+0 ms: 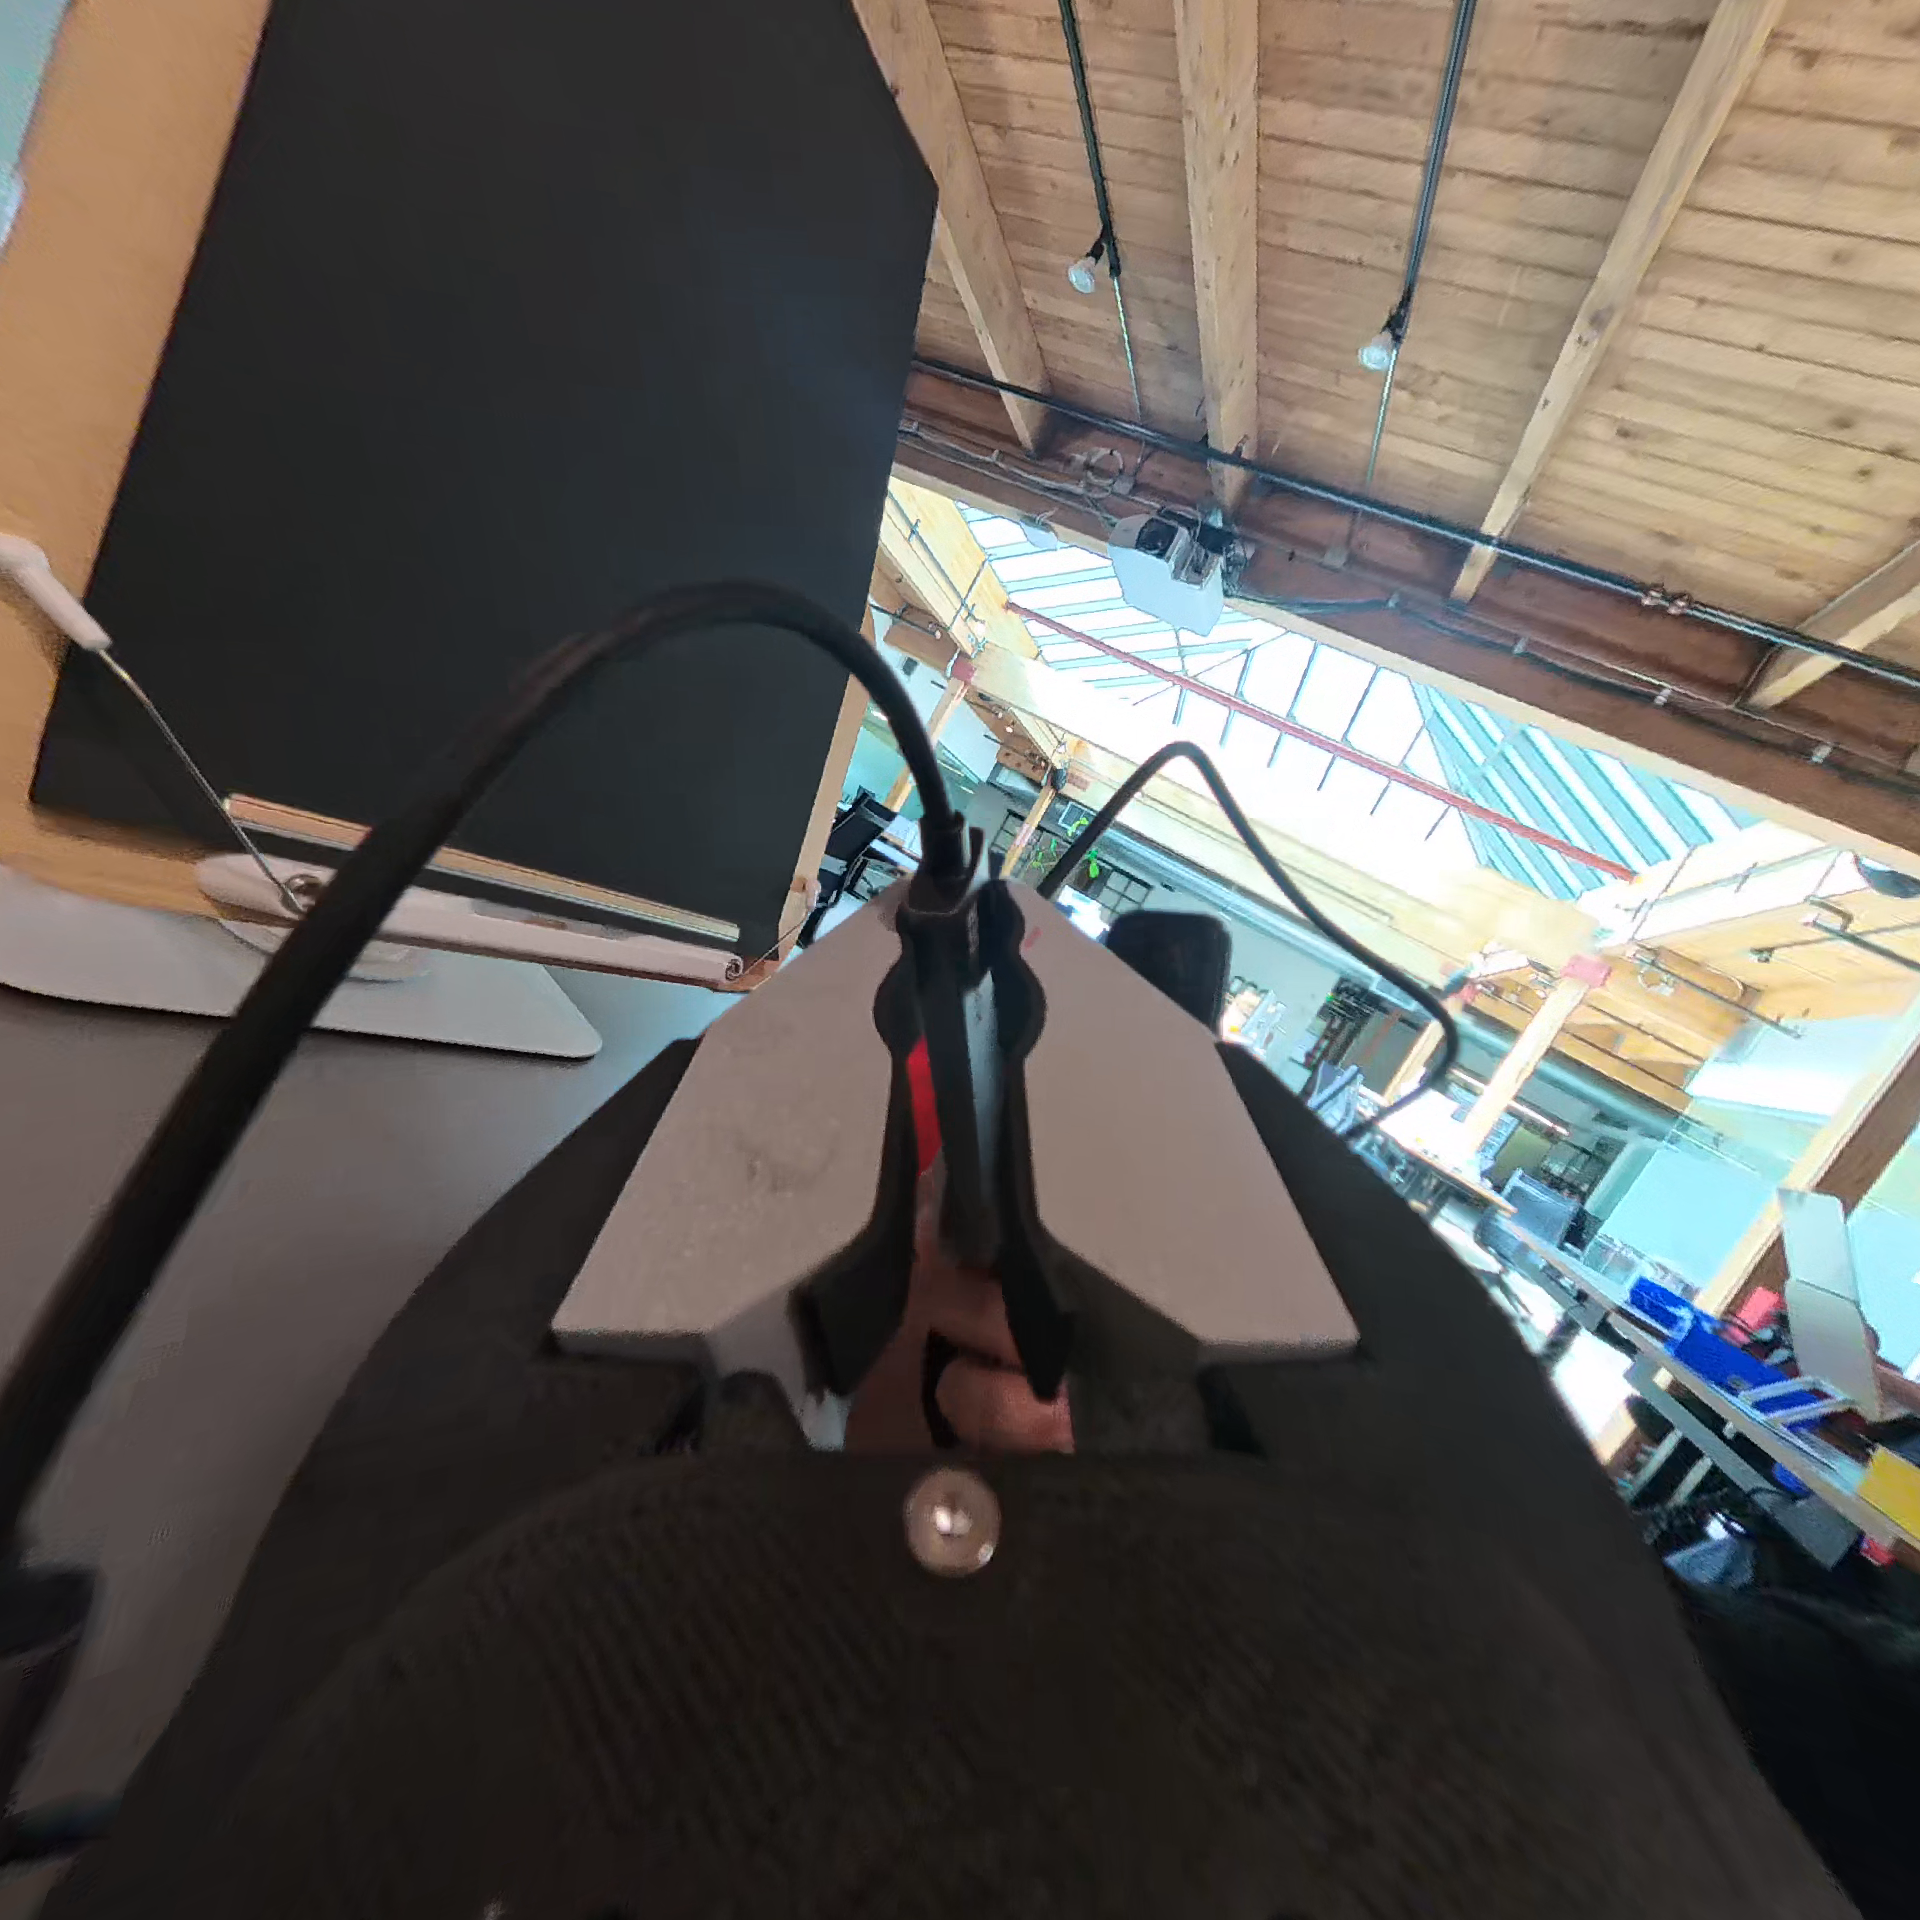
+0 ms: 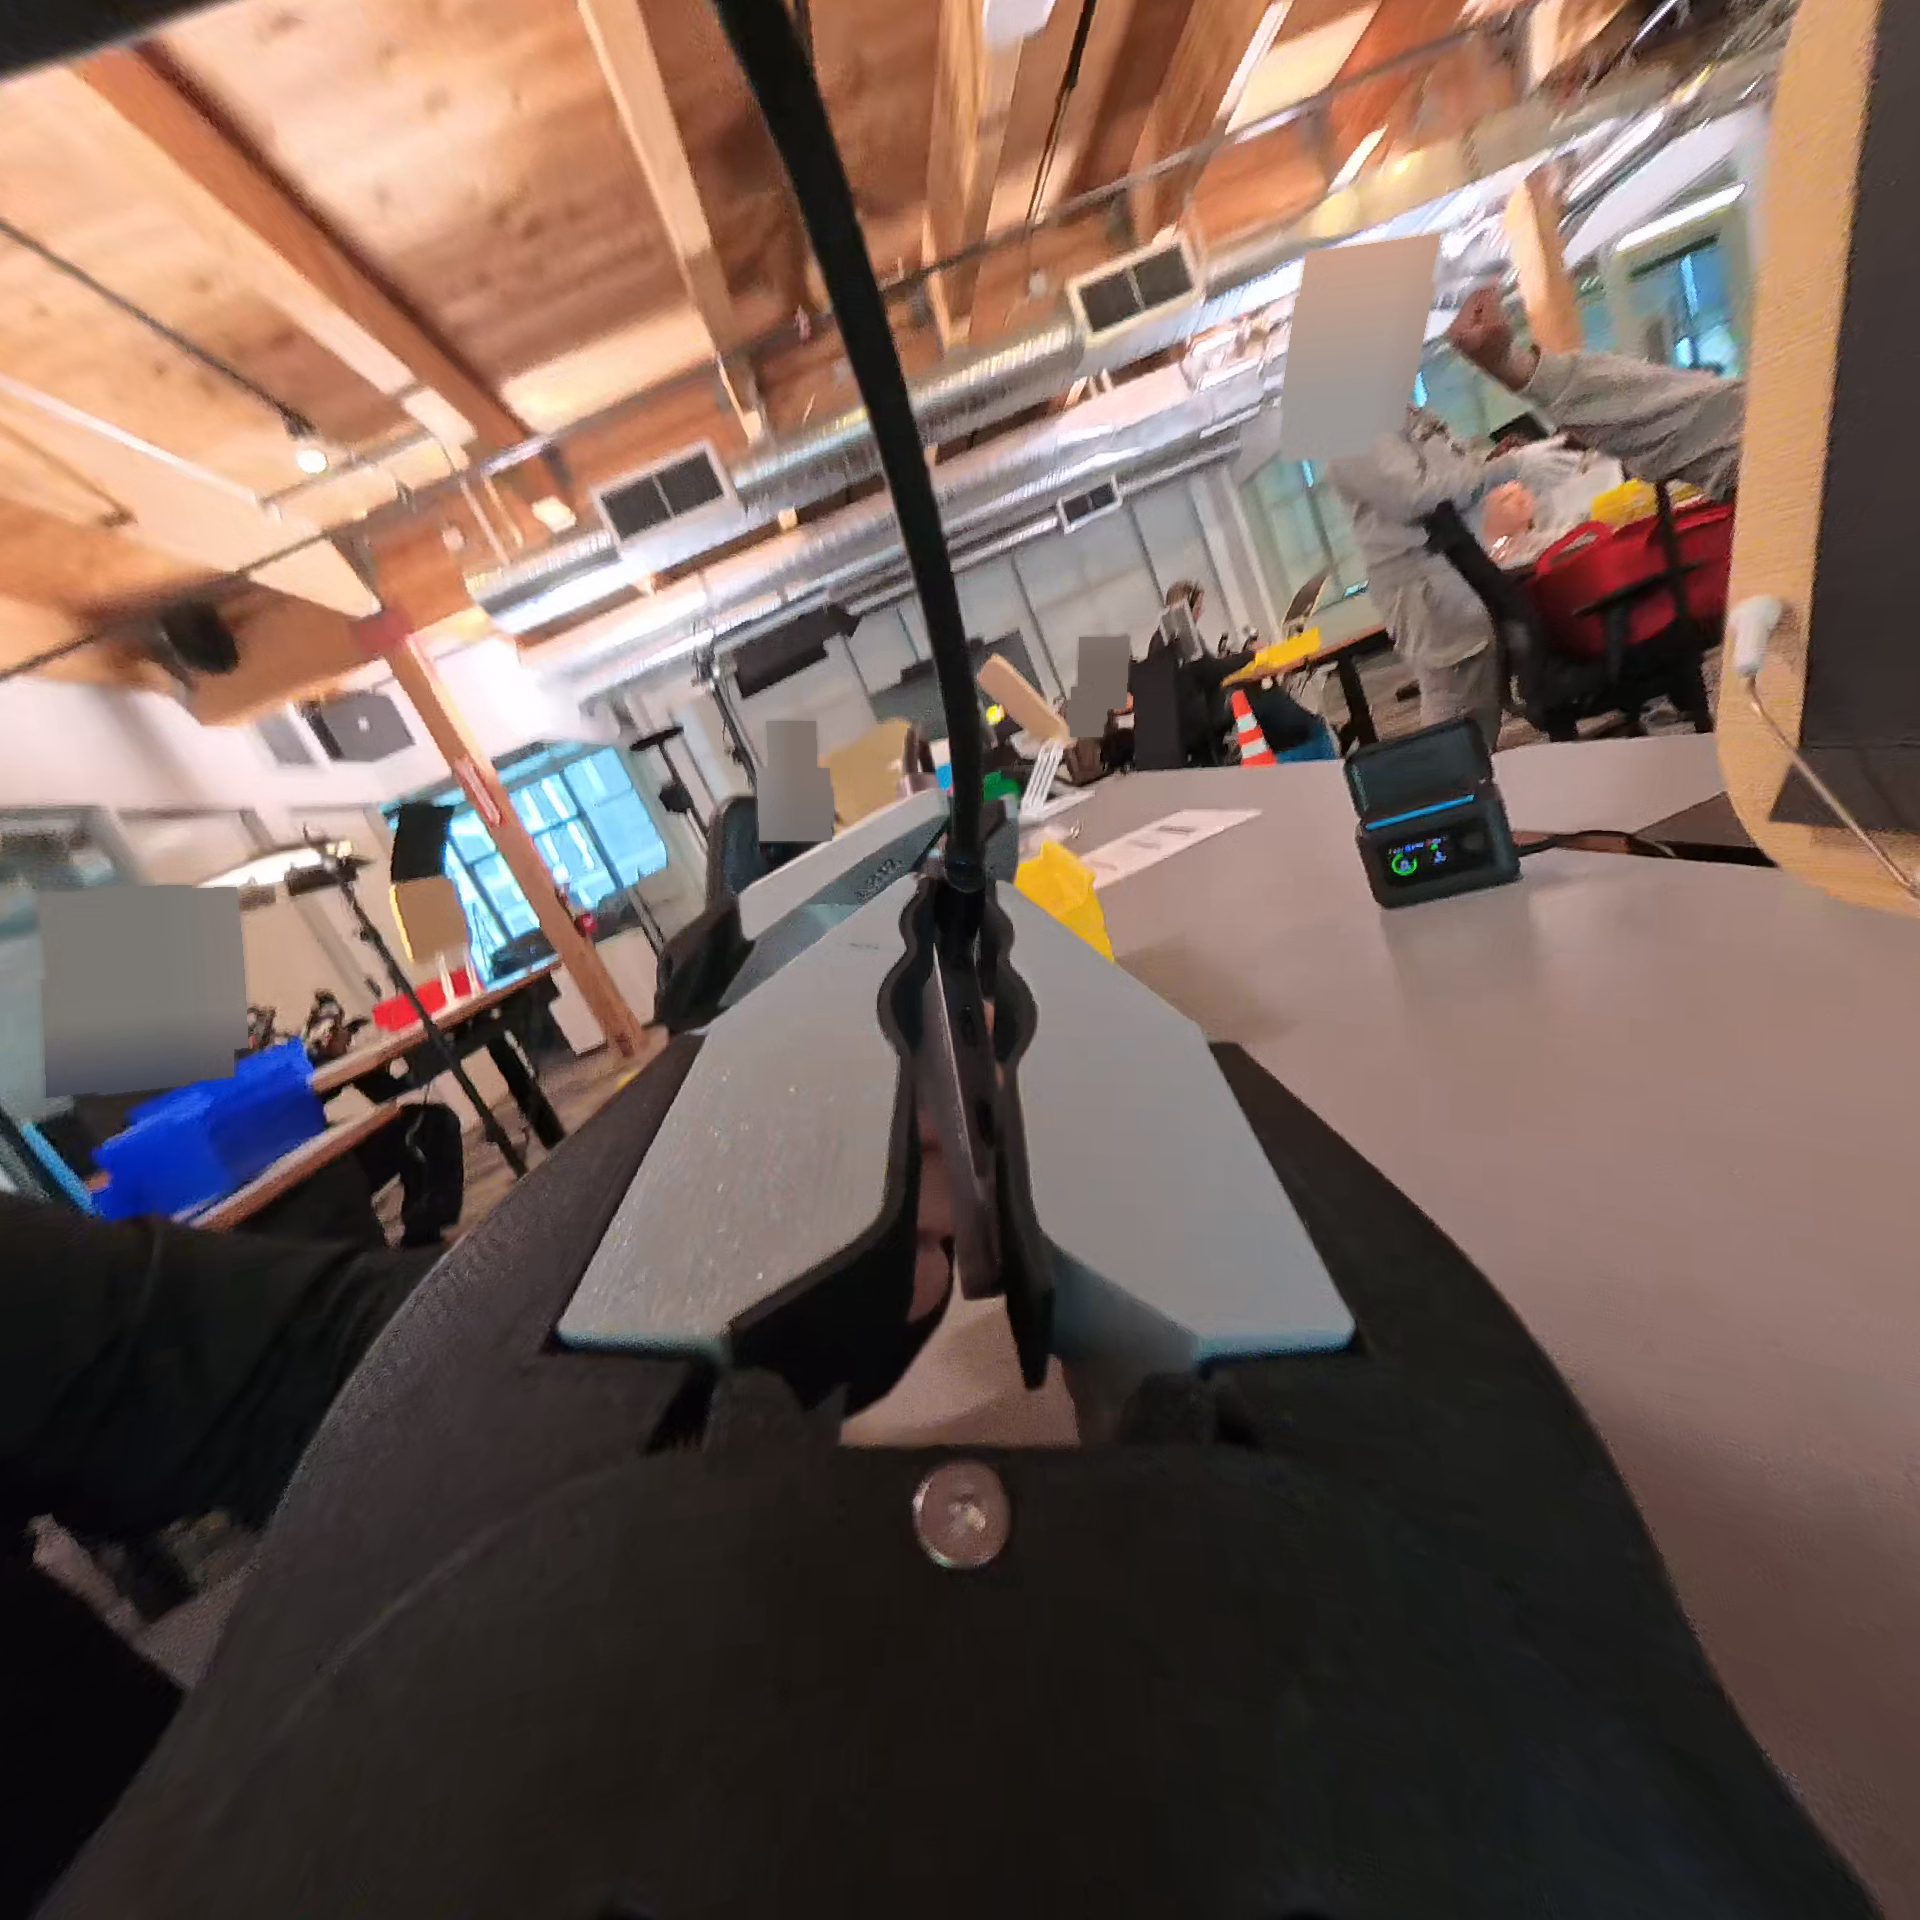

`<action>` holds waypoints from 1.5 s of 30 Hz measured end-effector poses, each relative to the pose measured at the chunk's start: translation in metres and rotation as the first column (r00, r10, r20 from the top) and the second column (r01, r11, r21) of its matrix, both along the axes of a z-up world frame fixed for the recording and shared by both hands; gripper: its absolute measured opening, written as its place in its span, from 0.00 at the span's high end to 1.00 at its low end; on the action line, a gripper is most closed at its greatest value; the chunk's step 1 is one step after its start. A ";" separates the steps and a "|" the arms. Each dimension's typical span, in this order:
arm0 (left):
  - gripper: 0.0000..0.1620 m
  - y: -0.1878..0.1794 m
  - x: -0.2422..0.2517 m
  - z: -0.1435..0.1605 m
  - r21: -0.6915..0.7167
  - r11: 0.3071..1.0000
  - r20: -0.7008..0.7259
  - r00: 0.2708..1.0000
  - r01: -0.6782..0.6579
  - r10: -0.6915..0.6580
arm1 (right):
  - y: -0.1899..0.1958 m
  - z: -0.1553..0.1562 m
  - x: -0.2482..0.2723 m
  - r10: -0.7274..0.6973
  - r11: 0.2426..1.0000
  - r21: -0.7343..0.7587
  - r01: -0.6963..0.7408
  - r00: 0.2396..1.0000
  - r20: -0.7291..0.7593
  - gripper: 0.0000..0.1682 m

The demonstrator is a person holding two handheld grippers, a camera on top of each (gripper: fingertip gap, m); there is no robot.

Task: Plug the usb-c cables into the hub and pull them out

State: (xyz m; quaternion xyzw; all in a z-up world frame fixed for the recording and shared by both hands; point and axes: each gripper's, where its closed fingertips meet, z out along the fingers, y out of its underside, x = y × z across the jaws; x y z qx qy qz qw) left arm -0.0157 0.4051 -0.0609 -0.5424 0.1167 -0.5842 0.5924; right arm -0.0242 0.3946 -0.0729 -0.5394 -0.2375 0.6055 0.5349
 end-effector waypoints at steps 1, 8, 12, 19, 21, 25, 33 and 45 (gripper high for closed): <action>0.95 0.000 0.000 -0.001 -0.007 1.000 0.000 1.000 0.019 -0.019 | 0.001 -0.002 0.000 0.011 1.000 0.003 -0.011 1.000 0.025 0.97; 0.96 0.005 0.007 -0.011 -0.071 0.993 -0.036 0.994 0.097 -0.100 | 0.002 -0.013 0.004 0.041 0.999 0.007 -0.043 0.987 0.156 0.97; 0.96 0.000 0.008 -0.008 -0.074 0.986 -0.005 0.989 0.148 -0.149 | -0.001 -0.005 0.007 0.081 0.996 -0.037 -0.080 0.996 0.046 0.99; 0.96 -0.004 0.007 0.001 -0.047 0.987 0.068 0.986 0.153 -0.150 | 0.002 0.010 0.011 0.044 0.994 -0.095 -0.059 0.987 -0.152 1.00; 0.96 -0.004 0.008 0.002 -0.043 0.990 0.066 0.989 0.133 -0.130 | 0.002 0.009 0.012 0.043 0.989 -0.131 -0.071 0.978 -0.206 1.00; 0.96 -0.005 0.016 -0.017 -0.106 0.983 0.036 0.988 0.153 -0.150 | 0.029 0.043 0.080 -0.080 0.981 -0.191 -0.032 0.832 -0.549 1.00; 0.96 0.008 0.000 -0.014 -0.077 0.991 0.041 0.993 0.112 -0.109 | 0.014 0.029 0.041 -0.135 0.990 0.039 0.136 0.990 -0.027 0.98; 0.96 0.041 -0.033 -0.033 -0.124 0.992 -0.117 0.993 -0.015 0.000 | -0.016 -0.050 0.022 -0.043 0.997 0.078 -0.013 0.738 0.674 0.98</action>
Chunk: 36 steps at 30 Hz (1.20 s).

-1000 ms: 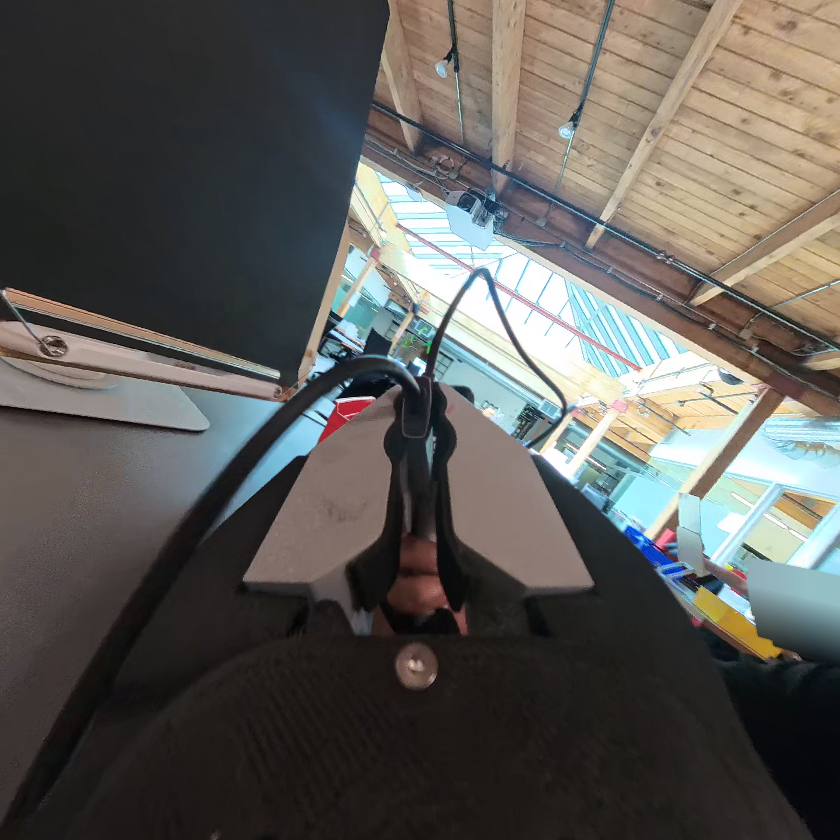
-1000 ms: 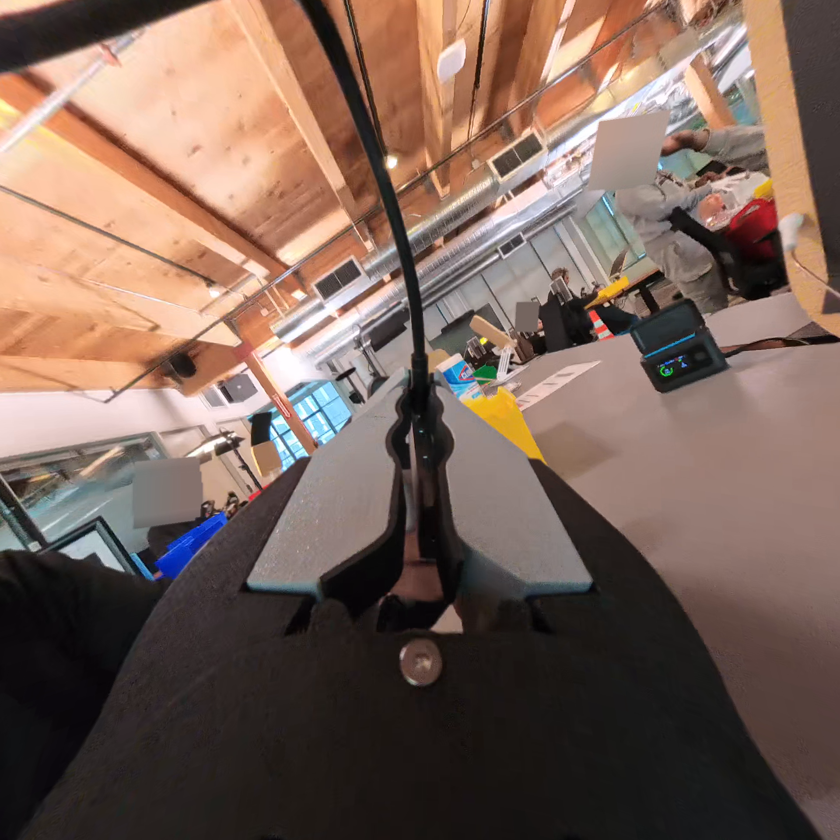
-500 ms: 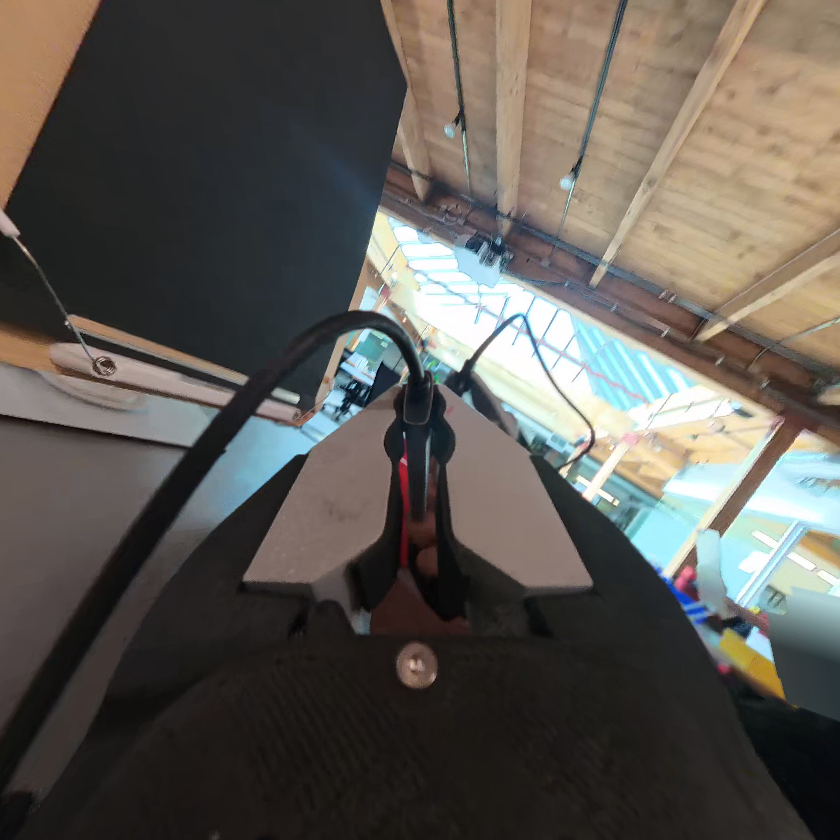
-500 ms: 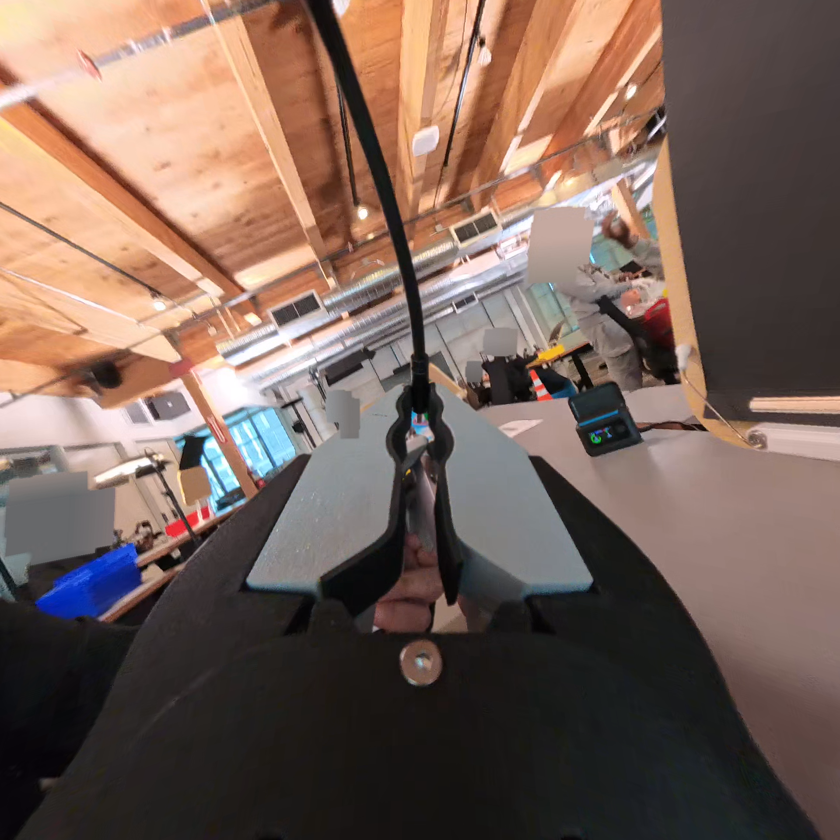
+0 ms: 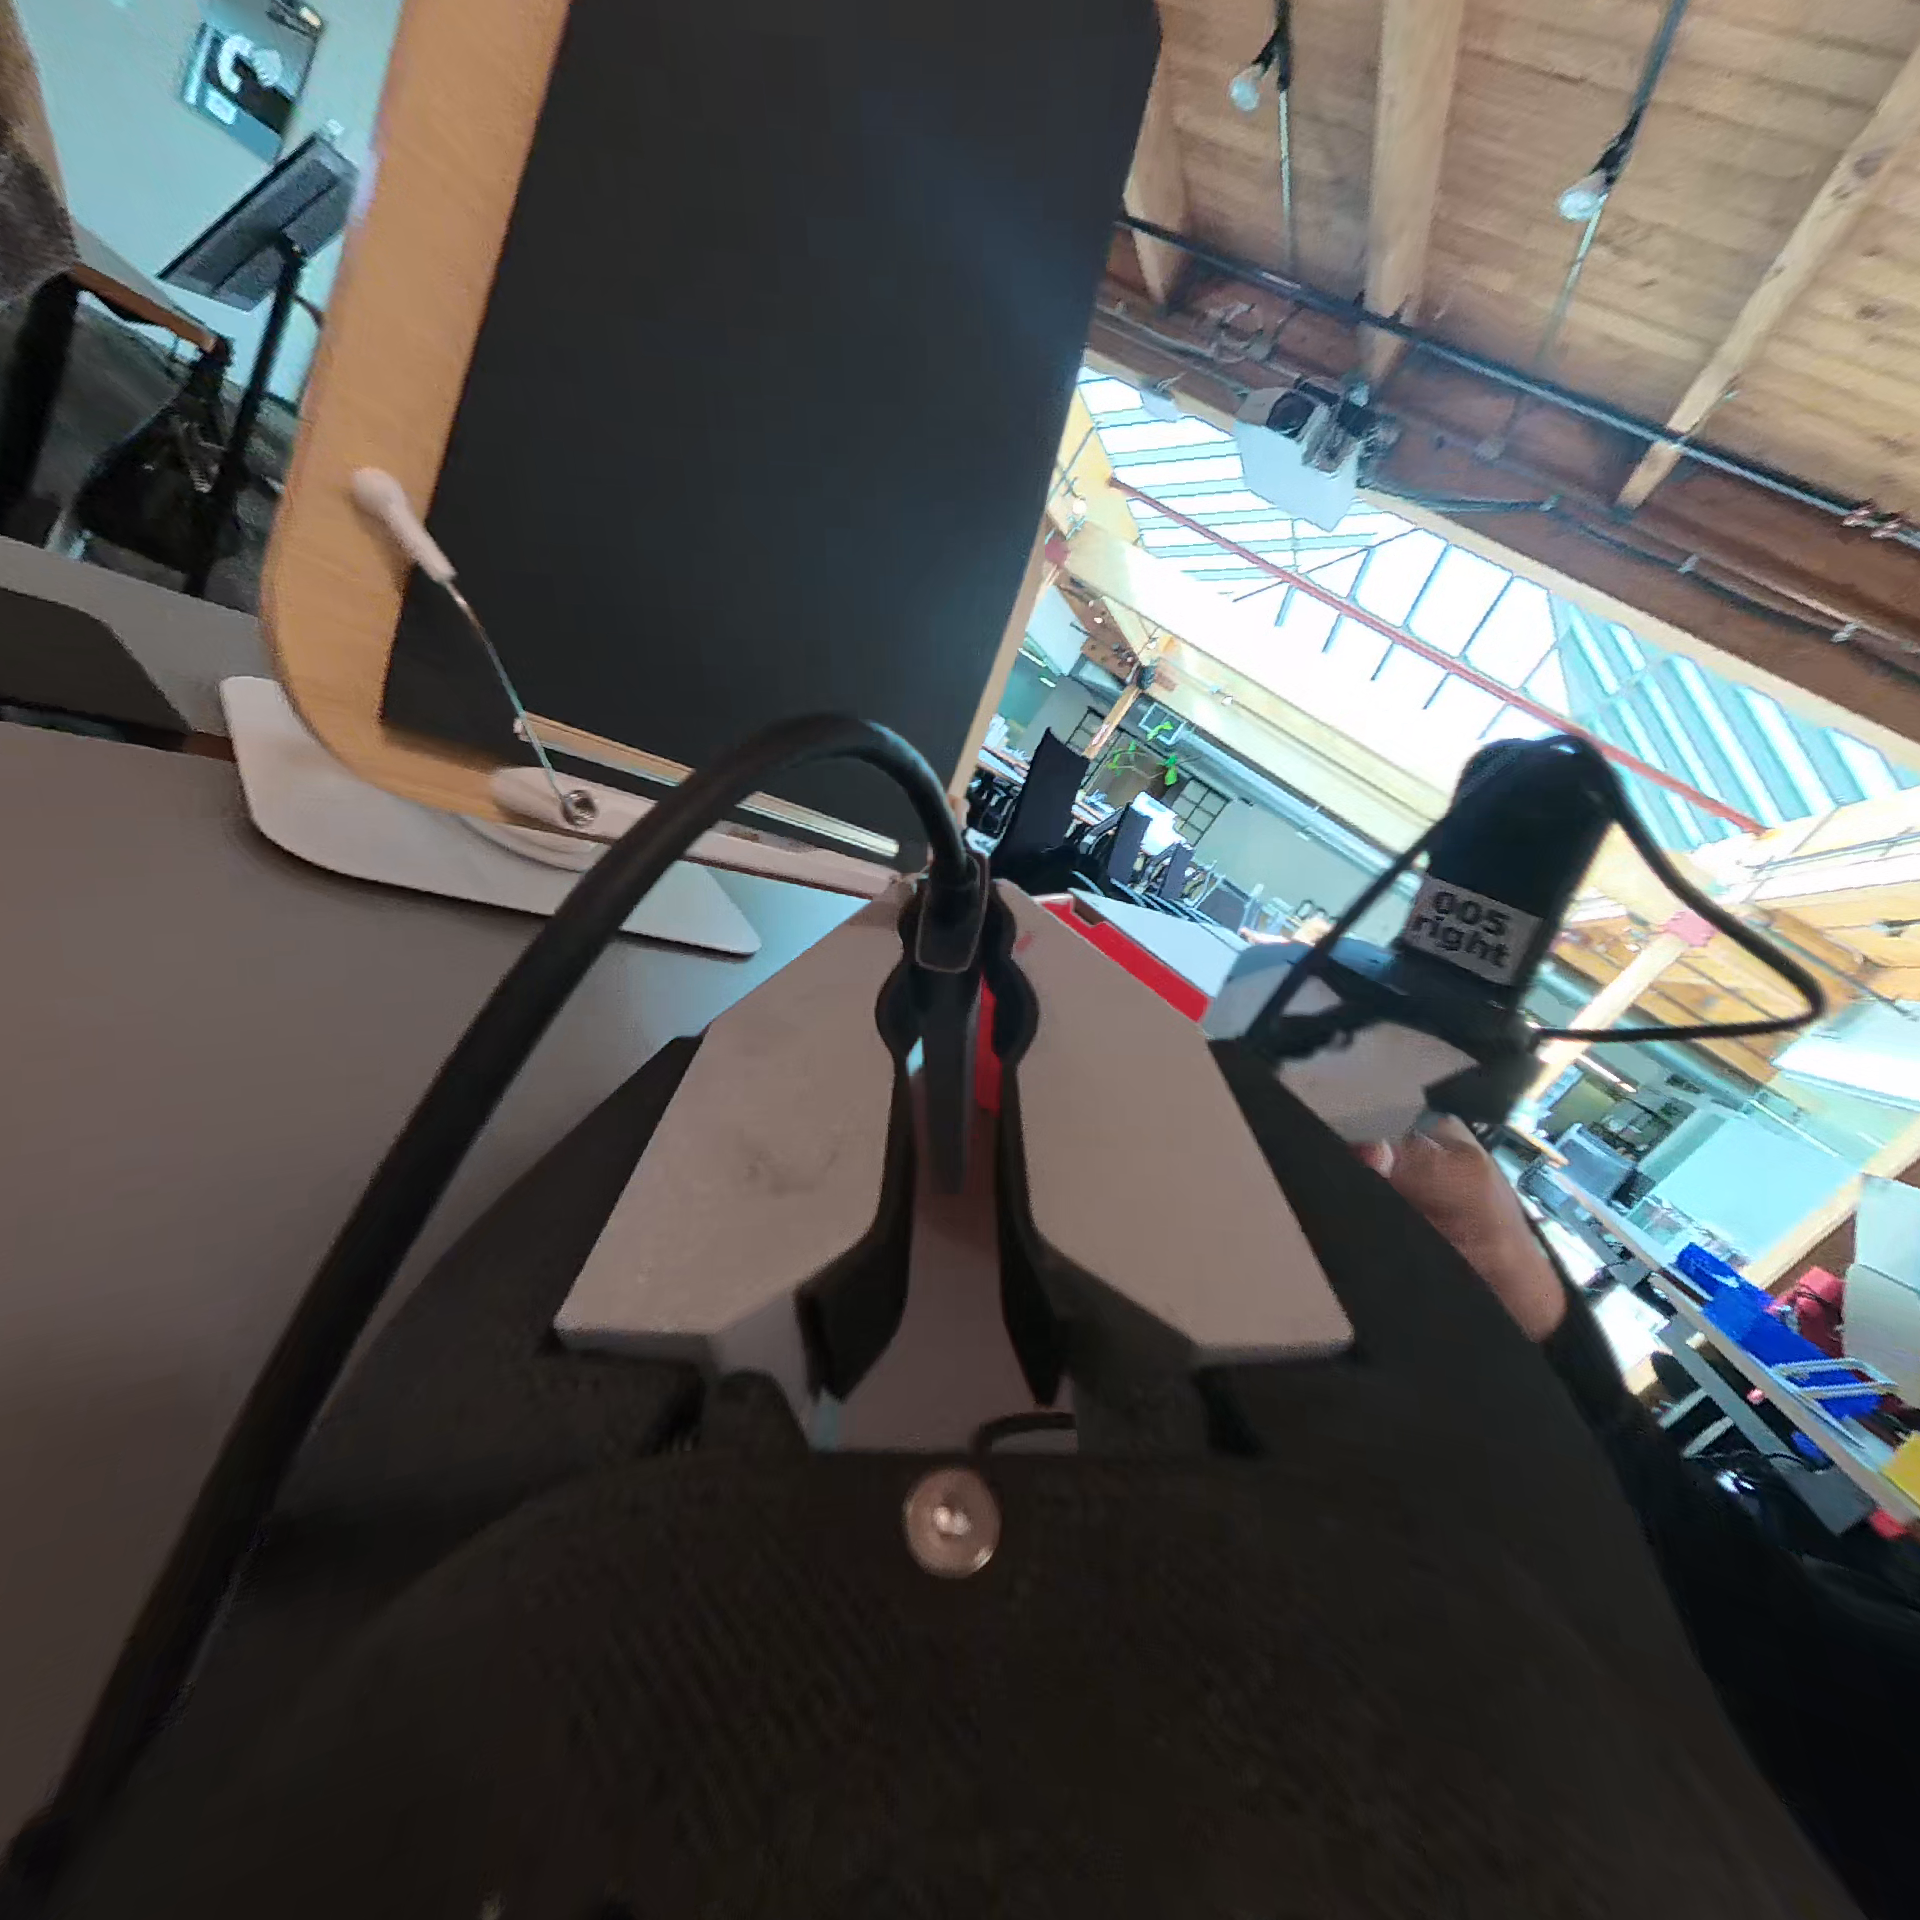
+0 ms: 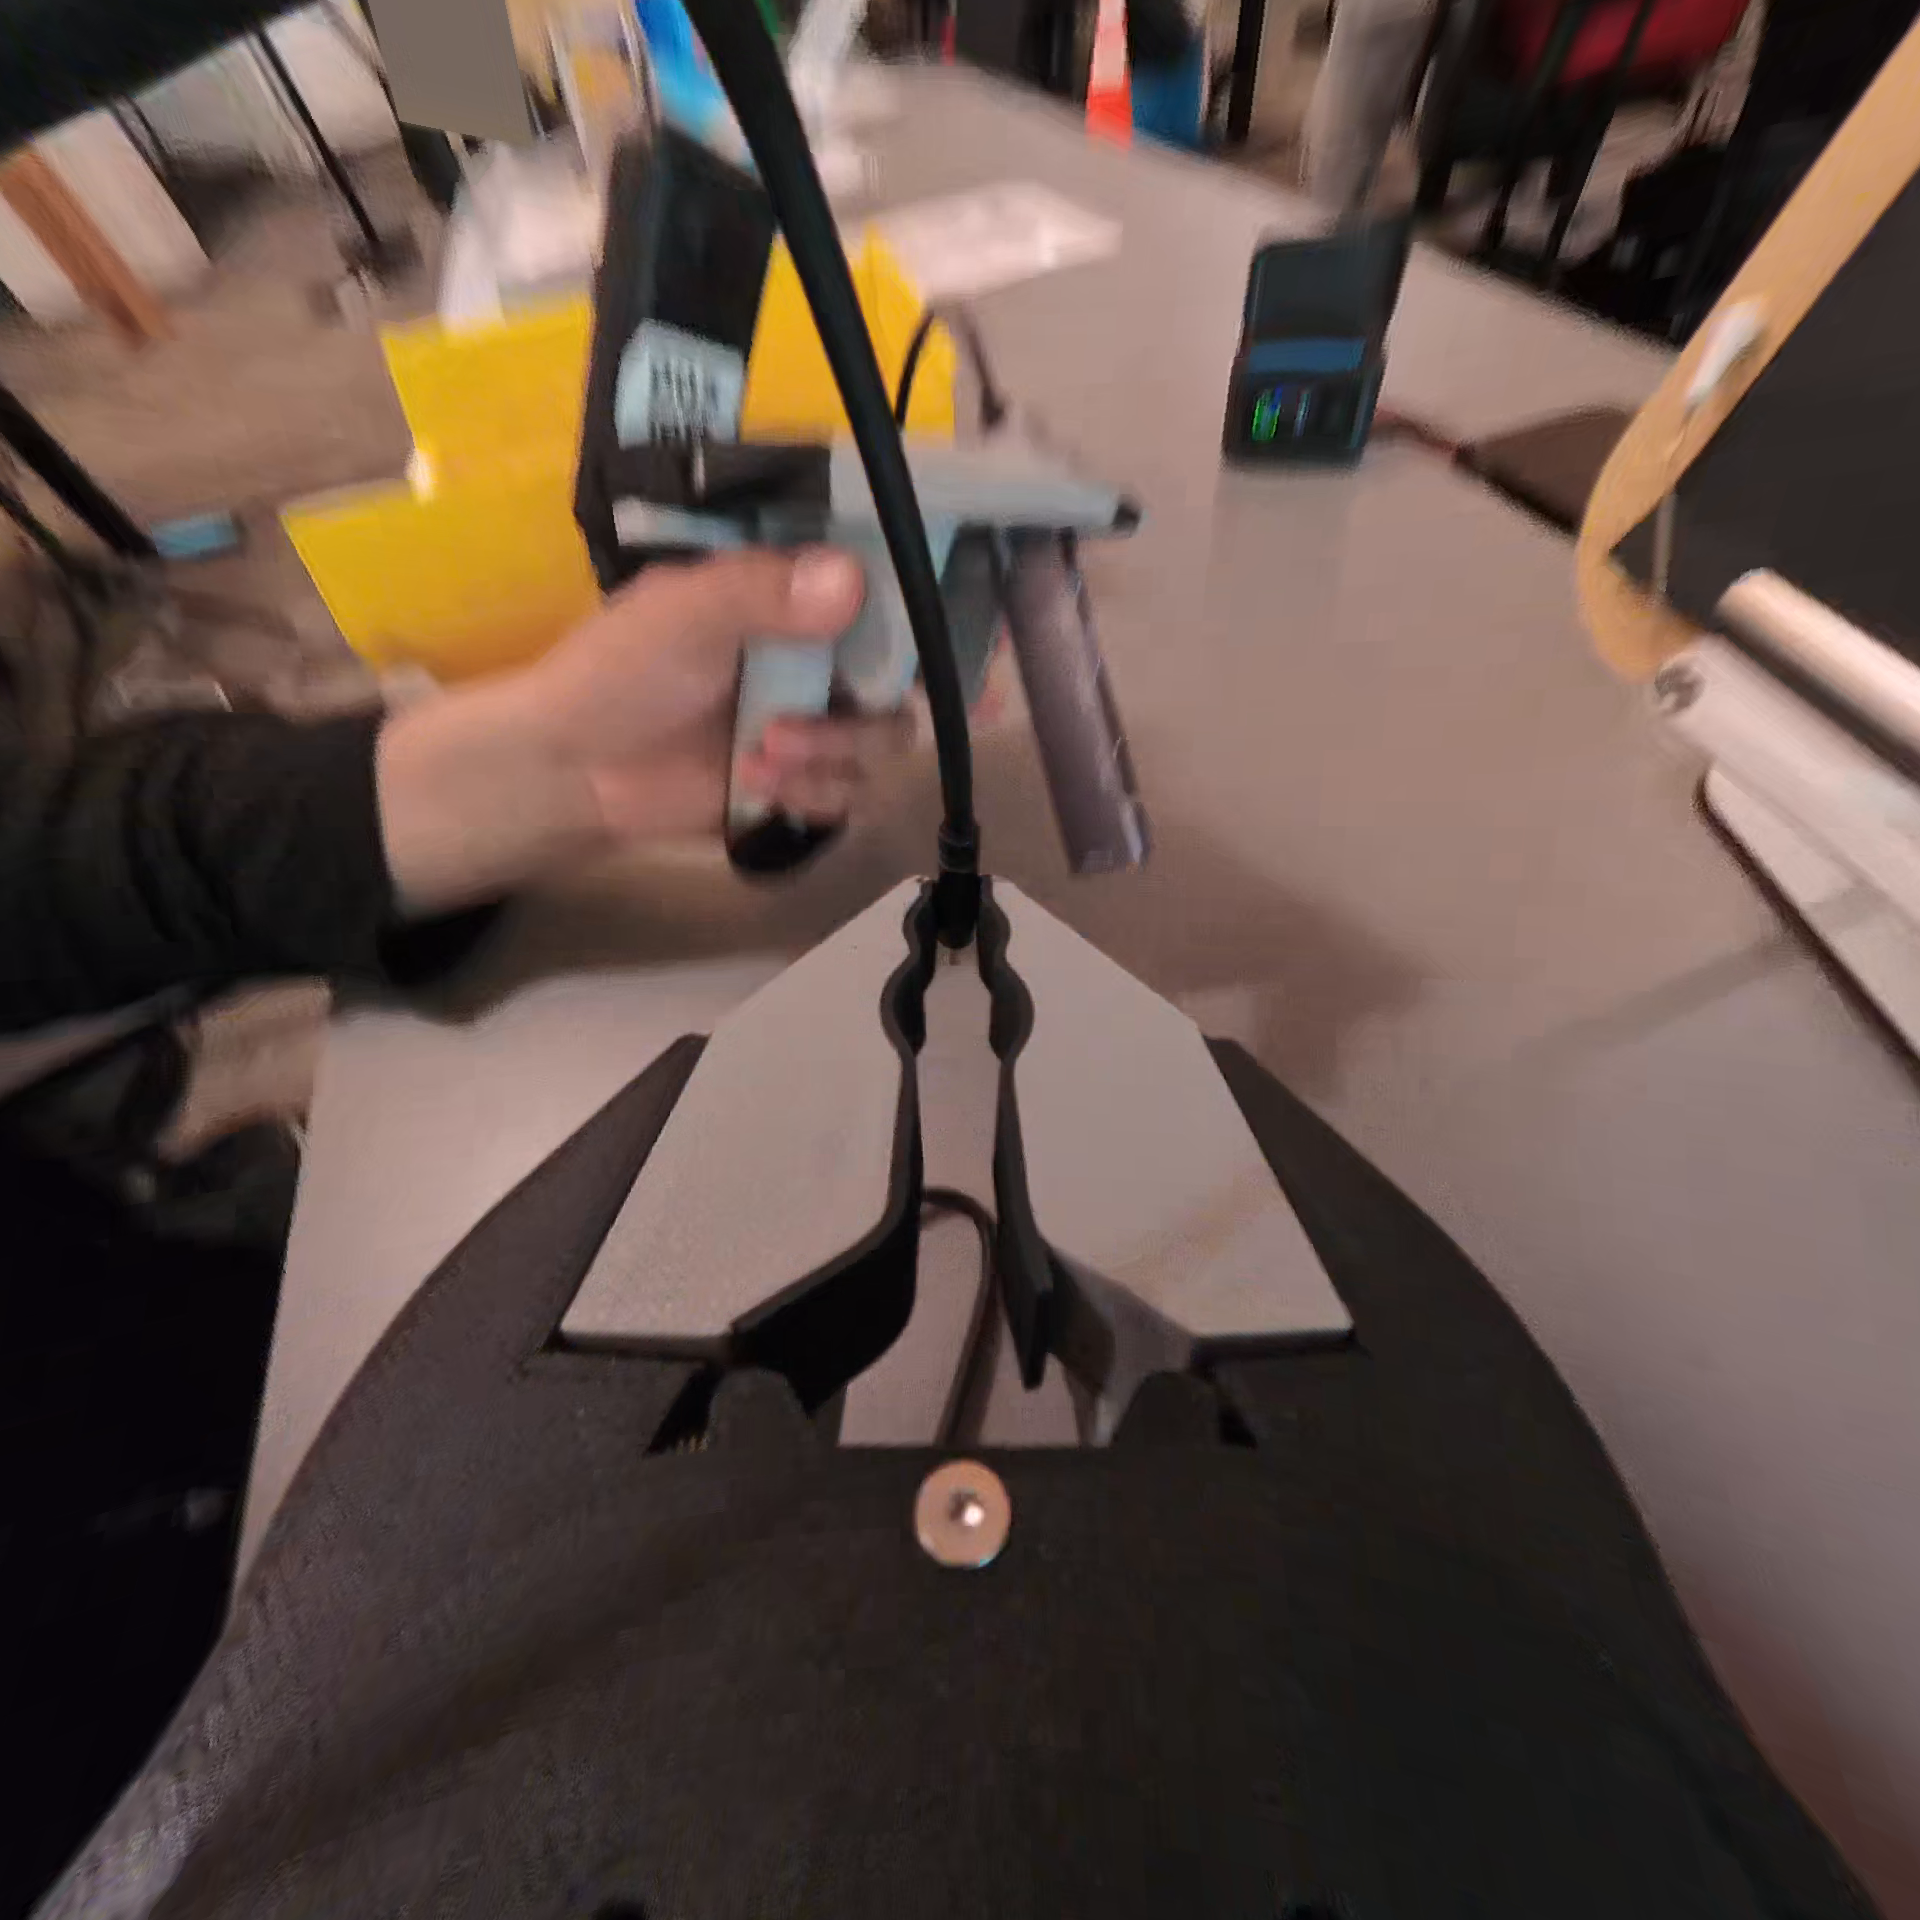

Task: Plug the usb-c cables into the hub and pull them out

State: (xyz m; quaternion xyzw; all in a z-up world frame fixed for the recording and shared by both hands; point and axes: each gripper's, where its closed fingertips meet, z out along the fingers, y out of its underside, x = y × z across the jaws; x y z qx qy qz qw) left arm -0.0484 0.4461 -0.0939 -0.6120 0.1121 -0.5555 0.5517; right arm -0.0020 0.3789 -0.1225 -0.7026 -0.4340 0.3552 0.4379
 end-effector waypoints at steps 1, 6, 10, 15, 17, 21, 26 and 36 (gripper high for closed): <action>0.96 0.002 -0.002 -0.002 -0.005 1.000 -0.012 1.000 -0.007 0.007 | -0.006 -0.015 0.002 0.011 1.000 -0.002 -0.011 0.996 0.091 0.98; 0.96 0.001 -0.002 -0.002 -0.009 1.000 -0.016 1.000 0.008 -0.008 | -0.023 -0.081 0.025 0.017 1.000 -0.015 -0.010 0.855 0.518 0.98; 0.96 -0.001 0.004 -0.003 0.018 1.000 -0.070 0.997 0.010 -0.008 | -0.027 -0.099 0.050 -0.018 0.997 0.059 -0.048 0.605 0.796 0.98; 0.96 -0.001 -0.001 0.001 0.016 1.000 -0.042 0.999 0.006 -0.006 | -0.042 -0.111 0.056 0.058 0.997 -0.018 -0.081 0.513 0.857 0.97; 0.96 -0.001 -0.005 0.003 0.010 1.000 -0.018 1.000 0.008 -0.008 | -0.040 -0.113 0.059 0.038 0.999 -0.014 -0.051 0.518 0.854 0.96; 0.96 -0.001 -0.006 0.005 0.004 1.000 0.002 1.000 0.015 -0.015 | -0.039 -0.123 0.063 0.036 0.999 -0.051 0.012 0.548 0.836 0.93; 0.96 -0.004 -0.001 0.004 0.006 0.999 -0.009 0.999 0.035 -0.035 | -0.041 -0.124 0.064 0.079 0.973 -0.200 0.116 0.647 0.758 0.91; 0.96 -0.005 -0.002 0.007 0.009 0.999 0.003 0.999 0.040 -0.040 | -0.023 -0.101 0.068 -0.098 0.995 0.069 0.072 0.596 0.797 0.94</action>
